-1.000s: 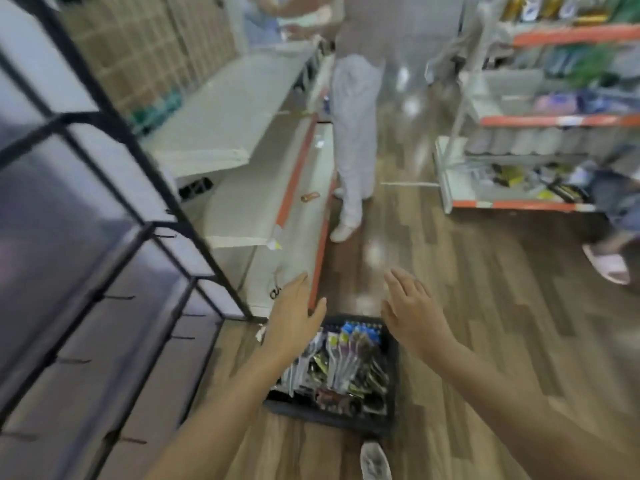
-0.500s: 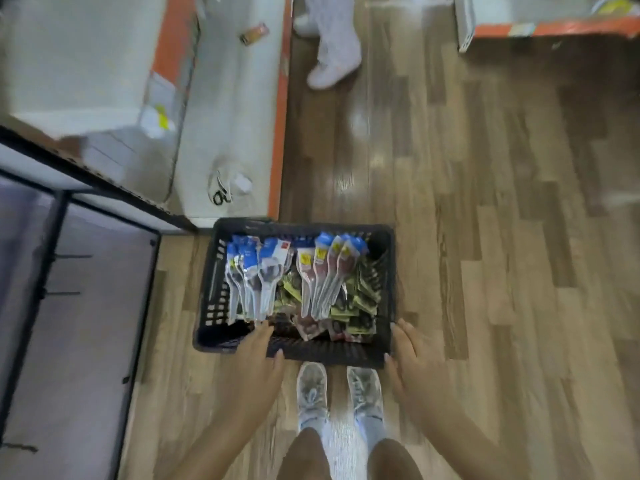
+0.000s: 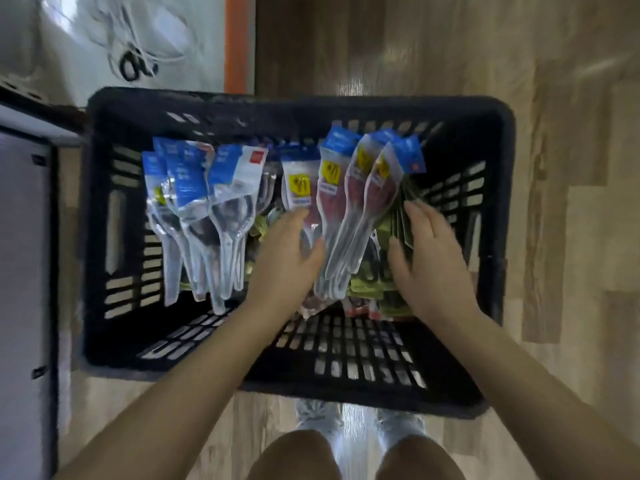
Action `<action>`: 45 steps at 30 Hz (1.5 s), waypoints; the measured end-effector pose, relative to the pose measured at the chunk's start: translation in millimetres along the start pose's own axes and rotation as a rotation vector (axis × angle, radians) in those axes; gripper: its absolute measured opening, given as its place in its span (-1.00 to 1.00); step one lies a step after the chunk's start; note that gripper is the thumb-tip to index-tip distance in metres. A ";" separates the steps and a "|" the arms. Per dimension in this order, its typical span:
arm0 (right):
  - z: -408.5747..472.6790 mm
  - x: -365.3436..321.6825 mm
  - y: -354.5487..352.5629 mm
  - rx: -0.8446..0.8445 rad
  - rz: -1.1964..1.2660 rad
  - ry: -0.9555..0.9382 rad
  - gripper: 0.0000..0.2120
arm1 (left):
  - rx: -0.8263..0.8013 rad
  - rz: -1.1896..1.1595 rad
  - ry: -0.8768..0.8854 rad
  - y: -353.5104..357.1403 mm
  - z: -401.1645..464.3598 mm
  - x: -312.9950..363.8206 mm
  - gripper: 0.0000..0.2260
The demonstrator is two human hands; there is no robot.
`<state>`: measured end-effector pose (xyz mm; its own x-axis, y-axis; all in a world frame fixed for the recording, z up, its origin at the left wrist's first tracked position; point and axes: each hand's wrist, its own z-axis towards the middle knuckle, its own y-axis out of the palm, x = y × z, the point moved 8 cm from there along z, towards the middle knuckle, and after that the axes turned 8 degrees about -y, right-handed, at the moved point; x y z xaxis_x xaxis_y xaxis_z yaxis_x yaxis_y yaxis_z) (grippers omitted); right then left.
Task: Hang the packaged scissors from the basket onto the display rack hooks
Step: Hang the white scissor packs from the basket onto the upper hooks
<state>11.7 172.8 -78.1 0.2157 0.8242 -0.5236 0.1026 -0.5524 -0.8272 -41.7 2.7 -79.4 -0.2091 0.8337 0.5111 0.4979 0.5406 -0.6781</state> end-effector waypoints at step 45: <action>86.0 38.1 54.9 -0.096 0.914 0.548 -0.34 | -0.251 -0.742 -0.376 47.7 86.5 19.8 -0.91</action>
<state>-58.0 184.6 -161.0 0.6540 -0.0623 -0.7539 -0.2481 -0.9592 -0.1359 -94.8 54.7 -147.3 -0.7957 0.2814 0.5364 0.2842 0.9555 -0.0797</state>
